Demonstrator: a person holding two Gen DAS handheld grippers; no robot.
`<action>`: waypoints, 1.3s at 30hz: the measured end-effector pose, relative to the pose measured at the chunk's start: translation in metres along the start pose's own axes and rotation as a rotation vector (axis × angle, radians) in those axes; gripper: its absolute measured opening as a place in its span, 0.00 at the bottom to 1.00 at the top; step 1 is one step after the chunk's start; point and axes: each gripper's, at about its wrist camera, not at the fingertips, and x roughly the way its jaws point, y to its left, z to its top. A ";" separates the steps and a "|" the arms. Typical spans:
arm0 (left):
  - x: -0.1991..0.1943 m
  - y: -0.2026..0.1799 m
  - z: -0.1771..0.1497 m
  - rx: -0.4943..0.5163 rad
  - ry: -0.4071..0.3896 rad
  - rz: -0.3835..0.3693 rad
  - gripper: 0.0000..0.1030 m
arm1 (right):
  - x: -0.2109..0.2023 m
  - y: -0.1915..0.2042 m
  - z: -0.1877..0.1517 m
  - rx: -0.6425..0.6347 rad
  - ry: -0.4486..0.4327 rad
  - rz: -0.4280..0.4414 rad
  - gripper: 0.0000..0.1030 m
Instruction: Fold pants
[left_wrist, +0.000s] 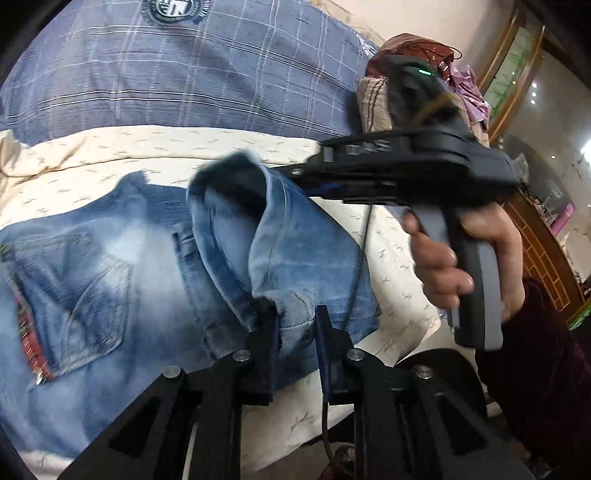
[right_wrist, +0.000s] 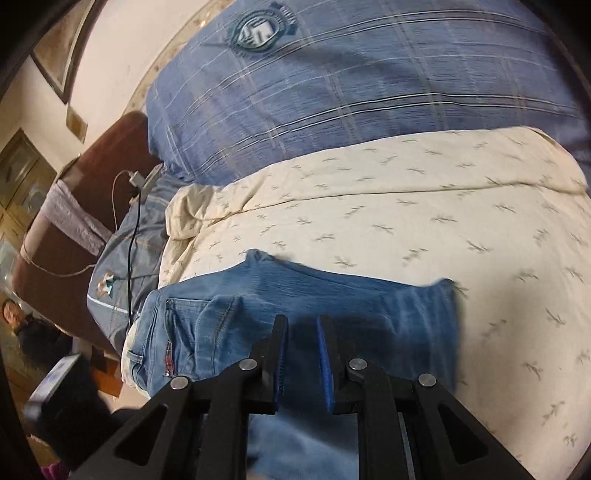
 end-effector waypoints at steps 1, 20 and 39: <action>0.001 0.004 -0.003 -0.009 0.010 0.015 0.18 | 0.009 0.003 0.001 -0.001 0.024 -0.001 0.17; 0.027 -0.004 -0.033 -0.066 0.093 0.091 0.21 | 0.018 0.023 -0.024 -0.065 0.048 0.071 0.17; -0.154 0.021 -0.021 -0.037 -0.289 0.492 0.86 | 0.000 0.029 -0.057 -0.097 -0.167 0.093 0.18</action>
